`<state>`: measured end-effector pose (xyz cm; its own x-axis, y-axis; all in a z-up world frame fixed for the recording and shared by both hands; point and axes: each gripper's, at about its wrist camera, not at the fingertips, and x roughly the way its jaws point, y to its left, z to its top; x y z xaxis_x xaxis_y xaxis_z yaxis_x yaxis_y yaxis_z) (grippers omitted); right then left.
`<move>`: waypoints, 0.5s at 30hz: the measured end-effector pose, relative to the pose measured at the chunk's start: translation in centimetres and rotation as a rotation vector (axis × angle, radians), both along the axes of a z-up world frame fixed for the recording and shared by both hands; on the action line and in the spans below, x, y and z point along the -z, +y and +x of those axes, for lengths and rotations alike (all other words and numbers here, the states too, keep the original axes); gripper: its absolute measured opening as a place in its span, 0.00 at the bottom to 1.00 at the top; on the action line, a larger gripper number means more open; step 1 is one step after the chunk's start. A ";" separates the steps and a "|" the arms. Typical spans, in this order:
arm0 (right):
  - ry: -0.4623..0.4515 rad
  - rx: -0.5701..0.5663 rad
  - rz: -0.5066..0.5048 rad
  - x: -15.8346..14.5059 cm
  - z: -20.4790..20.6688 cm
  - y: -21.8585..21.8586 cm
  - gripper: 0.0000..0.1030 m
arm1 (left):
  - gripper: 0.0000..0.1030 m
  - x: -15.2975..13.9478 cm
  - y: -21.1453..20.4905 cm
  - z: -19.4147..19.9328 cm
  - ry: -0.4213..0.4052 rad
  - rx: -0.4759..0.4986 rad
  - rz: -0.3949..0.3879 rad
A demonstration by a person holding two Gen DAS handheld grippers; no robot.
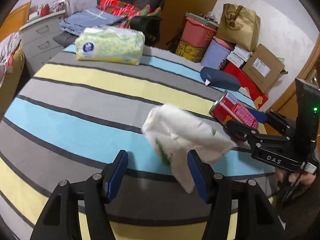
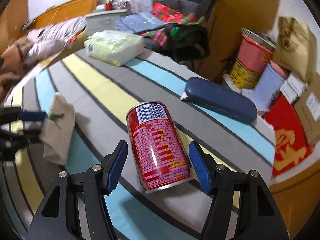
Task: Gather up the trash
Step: 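Grasp the white paper bag with the left tool while the right tool grasps the red can, then carry the bag and can over the trash bin with both tools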
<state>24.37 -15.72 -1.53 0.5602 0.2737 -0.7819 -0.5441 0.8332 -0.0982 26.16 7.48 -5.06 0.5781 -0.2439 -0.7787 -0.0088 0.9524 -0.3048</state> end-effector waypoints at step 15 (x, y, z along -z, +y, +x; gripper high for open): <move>0.035 0.196 0.171 0.6 -0.9 -3.1 0.58 | 0.53 0.2 -3.5 1.8 -0.039 -0.029 -0.044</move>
